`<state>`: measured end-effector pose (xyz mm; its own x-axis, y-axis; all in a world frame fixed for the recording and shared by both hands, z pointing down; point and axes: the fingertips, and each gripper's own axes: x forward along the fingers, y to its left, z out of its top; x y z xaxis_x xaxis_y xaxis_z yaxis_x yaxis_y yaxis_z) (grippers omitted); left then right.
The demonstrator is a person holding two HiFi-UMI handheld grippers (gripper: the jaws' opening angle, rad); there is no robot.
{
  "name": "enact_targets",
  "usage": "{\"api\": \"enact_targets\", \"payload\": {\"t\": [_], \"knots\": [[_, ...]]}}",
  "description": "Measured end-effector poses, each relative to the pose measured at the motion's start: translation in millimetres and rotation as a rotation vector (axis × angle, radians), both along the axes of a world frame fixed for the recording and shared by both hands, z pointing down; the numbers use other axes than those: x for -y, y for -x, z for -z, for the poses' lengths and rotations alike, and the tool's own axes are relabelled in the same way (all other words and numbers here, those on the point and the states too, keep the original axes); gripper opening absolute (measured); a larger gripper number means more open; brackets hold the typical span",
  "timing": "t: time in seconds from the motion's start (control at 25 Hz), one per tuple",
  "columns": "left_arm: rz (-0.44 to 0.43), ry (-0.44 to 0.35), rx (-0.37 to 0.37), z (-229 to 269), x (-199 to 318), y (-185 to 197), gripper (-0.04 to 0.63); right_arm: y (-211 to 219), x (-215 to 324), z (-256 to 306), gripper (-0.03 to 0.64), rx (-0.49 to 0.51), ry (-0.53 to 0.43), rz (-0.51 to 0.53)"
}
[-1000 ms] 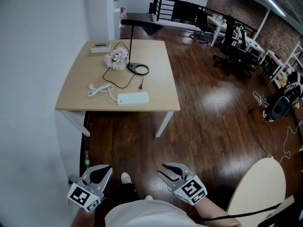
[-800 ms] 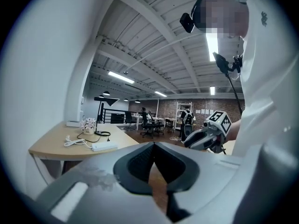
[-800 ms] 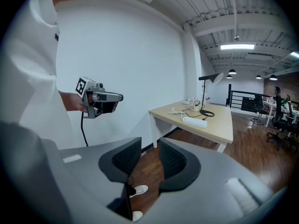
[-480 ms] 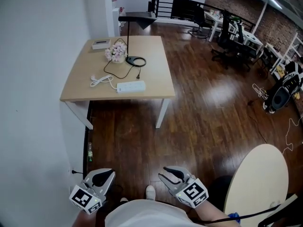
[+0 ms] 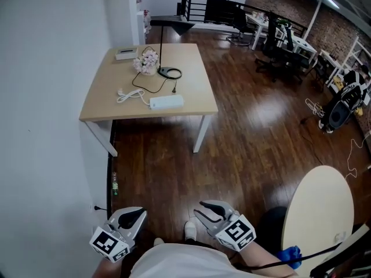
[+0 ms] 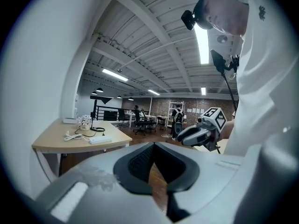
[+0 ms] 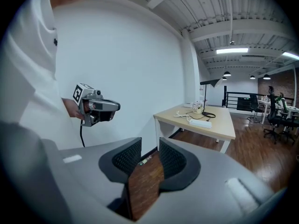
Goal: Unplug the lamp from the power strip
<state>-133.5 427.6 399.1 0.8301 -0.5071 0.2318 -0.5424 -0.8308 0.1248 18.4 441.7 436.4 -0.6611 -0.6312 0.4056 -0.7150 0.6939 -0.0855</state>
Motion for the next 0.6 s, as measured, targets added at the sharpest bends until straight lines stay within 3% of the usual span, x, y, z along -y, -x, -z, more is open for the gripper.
{"api": "enact_targets", "payload": {"t": [0.6], "knots": [[-0.031,-0.006,0.000,1,-23,53,0.006,59,-20,5,0.120,-0.016,-0.015,-0.003]]}}
